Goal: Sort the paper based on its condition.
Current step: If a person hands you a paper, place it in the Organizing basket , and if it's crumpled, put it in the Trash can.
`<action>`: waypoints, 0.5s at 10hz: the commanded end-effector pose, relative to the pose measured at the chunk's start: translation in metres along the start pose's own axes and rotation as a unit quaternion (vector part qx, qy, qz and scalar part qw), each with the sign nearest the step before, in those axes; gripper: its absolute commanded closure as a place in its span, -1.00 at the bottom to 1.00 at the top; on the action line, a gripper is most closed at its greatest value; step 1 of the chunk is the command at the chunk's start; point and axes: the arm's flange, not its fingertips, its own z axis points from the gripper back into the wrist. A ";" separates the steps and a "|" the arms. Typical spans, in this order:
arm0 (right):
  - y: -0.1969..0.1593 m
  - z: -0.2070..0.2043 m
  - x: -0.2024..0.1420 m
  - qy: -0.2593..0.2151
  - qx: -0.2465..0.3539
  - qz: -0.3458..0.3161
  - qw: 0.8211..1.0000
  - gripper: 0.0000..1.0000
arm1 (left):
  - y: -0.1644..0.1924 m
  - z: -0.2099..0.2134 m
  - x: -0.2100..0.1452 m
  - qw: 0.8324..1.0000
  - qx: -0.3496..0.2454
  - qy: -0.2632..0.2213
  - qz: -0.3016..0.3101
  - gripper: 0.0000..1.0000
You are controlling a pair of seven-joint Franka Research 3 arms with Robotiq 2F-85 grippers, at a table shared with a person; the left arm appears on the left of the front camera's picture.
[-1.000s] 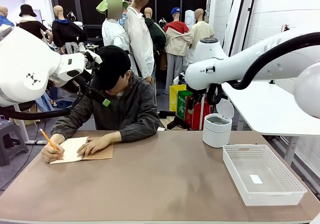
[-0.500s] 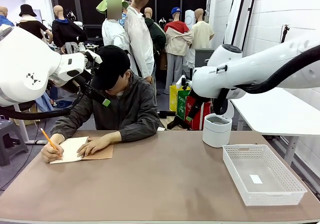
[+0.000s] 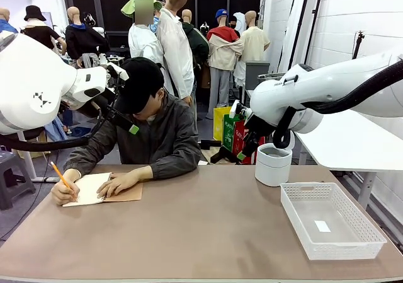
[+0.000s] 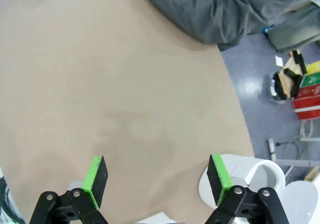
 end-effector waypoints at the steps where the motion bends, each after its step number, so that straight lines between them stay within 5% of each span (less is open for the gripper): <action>1: 0.003 0.000 0.006 -0.001 -0.005 -0.007 1.000 -1.00 | 0.000 0.000 -0.001 1.000 0.002 0.001 0.008 -1.00; 3: 0.001 0.000 0.002 -0.001 0.000 0.000 1.000 -1.00 | 0.000 0.000 -0.001 1.000 0.002 0.001 0.008 -1.00; 5: 0.011 0.019 0.014 -0.045 0.027 -0.086 0.995 -1.00 | 0.000 0.000 -0.001 1.000 0.002 0.001 0.008 -1.00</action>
